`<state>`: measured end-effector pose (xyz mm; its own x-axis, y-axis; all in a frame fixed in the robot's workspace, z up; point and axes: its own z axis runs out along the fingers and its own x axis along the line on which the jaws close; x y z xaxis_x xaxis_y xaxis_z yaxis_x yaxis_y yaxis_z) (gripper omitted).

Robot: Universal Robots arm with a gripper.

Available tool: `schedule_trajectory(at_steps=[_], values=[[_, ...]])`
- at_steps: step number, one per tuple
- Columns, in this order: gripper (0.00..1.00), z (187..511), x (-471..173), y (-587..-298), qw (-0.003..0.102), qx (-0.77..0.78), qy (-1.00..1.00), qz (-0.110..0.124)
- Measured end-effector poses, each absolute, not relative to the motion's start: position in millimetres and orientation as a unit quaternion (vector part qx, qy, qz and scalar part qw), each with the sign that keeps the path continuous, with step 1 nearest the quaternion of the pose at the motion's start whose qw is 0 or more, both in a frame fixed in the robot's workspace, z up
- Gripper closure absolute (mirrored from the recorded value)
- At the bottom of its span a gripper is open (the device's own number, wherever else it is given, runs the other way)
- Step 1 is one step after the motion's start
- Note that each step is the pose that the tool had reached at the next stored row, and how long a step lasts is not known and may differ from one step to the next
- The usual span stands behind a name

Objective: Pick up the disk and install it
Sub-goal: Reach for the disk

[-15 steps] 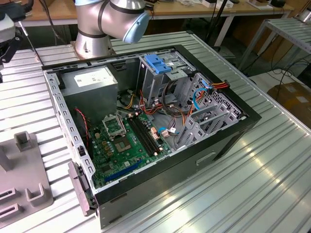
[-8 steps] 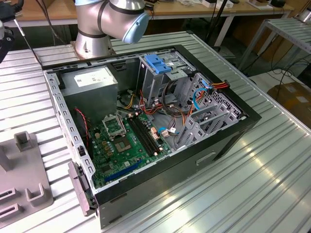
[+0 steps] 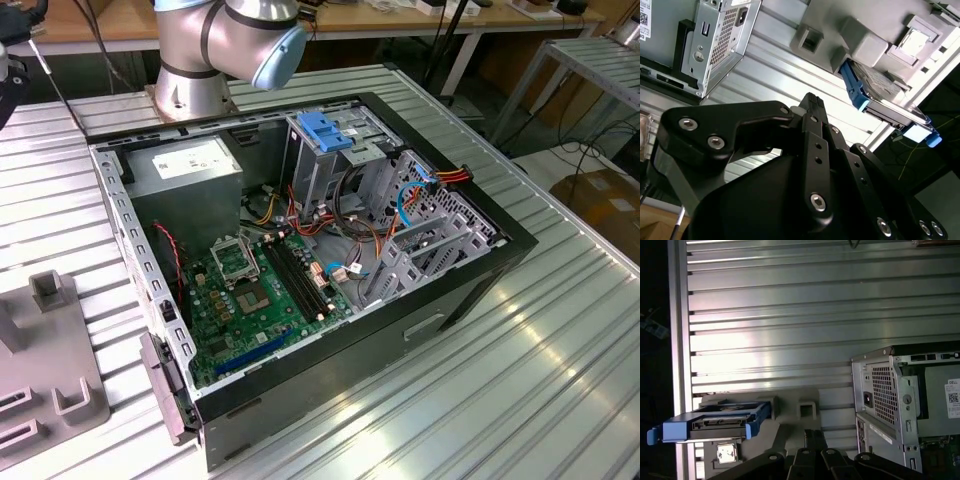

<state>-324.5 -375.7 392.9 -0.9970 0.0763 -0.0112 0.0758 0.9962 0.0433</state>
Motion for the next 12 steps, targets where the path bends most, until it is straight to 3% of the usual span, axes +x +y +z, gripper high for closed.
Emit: schedule_trajectory(at_steps=[12], values=[[0.9,393.0,-351.1,-375.7,0.006,0.038,0.999,0.021]])
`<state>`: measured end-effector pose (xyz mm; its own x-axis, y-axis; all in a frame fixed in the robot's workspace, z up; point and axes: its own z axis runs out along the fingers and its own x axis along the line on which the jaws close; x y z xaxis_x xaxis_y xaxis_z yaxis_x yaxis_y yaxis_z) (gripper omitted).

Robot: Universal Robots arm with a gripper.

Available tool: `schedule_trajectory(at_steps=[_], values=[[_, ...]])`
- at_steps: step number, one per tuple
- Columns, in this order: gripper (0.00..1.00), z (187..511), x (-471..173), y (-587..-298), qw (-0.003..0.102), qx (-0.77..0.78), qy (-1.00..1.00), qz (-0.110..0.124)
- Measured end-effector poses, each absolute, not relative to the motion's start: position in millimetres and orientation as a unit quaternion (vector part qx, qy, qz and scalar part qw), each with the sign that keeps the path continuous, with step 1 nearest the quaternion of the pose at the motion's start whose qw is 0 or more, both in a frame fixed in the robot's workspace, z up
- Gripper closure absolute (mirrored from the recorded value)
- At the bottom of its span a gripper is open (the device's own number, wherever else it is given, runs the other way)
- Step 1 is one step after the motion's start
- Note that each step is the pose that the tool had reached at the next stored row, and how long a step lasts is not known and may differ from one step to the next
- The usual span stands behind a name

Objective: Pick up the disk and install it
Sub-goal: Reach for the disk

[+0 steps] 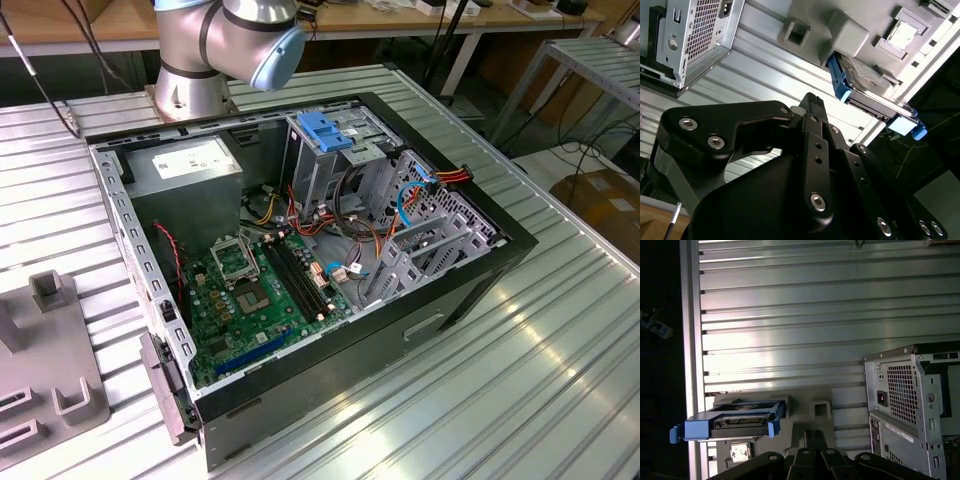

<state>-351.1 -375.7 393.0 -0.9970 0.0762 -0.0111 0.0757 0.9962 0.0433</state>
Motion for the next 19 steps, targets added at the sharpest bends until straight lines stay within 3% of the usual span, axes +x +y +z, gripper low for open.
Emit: schedule_trajectory(at_steps=[19], values=[[0.9,392.9,-411.0,-375.7,0.006,0.038,0.999,0.021]])
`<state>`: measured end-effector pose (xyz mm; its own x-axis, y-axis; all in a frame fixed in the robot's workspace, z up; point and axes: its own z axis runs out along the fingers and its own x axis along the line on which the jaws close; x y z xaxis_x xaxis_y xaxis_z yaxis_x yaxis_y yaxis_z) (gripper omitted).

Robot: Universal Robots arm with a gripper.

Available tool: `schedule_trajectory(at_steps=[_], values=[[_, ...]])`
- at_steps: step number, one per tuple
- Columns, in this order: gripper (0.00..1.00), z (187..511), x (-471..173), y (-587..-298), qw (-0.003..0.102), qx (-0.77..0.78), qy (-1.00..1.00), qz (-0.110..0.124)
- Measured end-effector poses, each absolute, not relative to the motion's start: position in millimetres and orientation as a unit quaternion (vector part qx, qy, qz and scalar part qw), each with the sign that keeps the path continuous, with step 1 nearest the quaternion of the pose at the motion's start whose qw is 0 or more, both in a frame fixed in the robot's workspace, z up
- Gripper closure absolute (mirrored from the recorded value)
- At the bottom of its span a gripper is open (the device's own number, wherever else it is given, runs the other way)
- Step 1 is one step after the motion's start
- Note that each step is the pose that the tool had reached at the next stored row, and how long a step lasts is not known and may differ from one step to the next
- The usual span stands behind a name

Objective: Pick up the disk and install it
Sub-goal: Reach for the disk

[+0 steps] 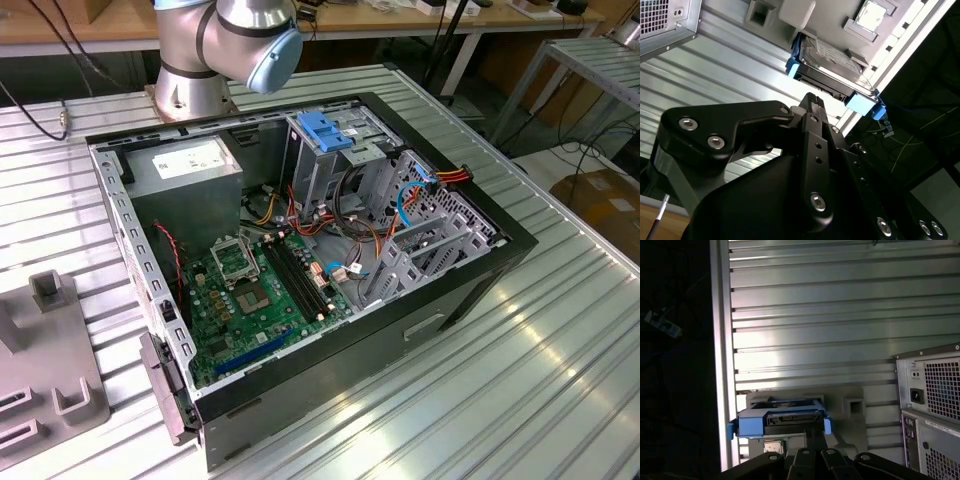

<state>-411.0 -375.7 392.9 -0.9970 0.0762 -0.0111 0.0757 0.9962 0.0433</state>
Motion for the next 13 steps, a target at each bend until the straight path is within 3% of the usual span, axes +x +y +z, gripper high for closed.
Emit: schedule_trajectory(at_steps=[13], values=[[0.9,393.0,-460.1,-375.7,0.006,0.038,0.999,0.021]])
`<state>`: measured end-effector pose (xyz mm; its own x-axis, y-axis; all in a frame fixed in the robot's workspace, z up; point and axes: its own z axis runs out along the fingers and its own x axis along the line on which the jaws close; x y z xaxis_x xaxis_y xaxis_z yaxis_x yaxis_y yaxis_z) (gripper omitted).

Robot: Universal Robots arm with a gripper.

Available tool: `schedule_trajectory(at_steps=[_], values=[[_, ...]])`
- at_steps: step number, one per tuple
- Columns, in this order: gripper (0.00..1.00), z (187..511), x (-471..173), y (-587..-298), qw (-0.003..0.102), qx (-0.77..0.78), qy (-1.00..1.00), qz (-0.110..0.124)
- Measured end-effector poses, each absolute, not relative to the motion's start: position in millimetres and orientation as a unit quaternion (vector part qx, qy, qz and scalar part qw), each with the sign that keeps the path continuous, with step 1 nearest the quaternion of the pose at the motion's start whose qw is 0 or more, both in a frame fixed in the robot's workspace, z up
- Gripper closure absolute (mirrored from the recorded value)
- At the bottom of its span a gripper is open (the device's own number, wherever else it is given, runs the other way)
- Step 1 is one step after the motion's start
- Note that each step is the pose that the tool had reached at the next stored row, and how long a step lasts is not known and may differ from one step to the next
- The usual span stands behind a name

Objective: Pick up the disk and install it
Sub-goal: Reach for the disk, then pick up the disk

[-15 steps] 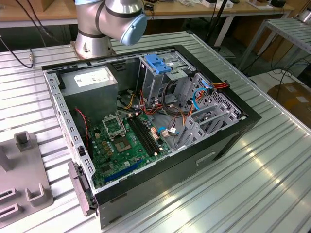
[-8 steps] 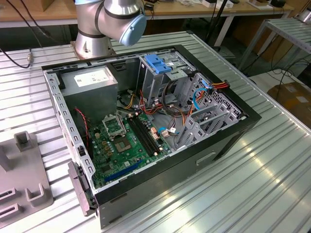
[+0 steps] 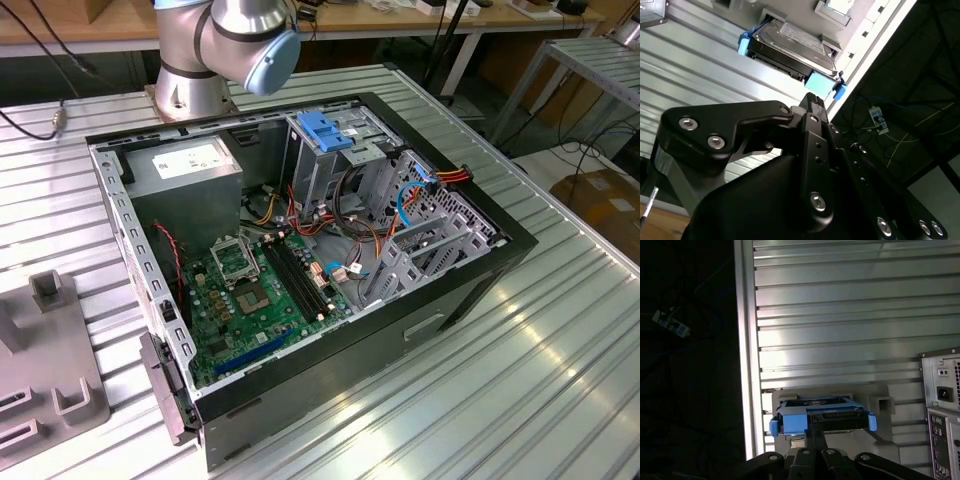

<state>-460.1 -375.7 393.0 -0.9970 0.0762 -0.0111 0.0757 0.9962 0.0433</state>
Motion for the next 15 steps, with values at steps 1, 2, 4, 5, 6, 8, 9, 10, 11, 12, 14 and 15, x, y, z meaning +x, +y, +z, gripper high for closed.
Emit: schedule_trajectory(at_steps=[1,2,4,5,6,8,9,10,11,12,14,15], values=[[0.9,392.9,-461.4,-375.7,0.006,0.038,0.999,0.021],[0.9,392.9,-461.4,-375.7,0.006,0.038,0.999,0.021],[0.9,393.0,-461.9,-375.7,0.006,0.038,0.999,0.021],[0.9,392.9,-461.9,-375.7,0.006,0.038,0.999,0.021],[0.9,393.0,-461.9,-375.7,0.006,0.038,0.999,0.021],[0.9,392.9,-462.0,-375.7,0.006,0.038,0.999,0.021],[0.9,393.0,-462.0,-375.7,0.006,0.038,0.999,0.021],[0.9,393.0,-462.0,-375.7,0.006,0.038,0.999,0.021],[0.9,393.0,-462.0,-375.7,0.006,0.038,0.999,0.021],[0.9,392.9,-462.1,-375.7,0.006,0.038,0.999,0.021],[0.9,392.9,-462.1,-375.7,0.006,0.038,0.999,0.021],[0.9,392.9,-462.1,-375.7,0.006,0.037,0.999,0.021]])
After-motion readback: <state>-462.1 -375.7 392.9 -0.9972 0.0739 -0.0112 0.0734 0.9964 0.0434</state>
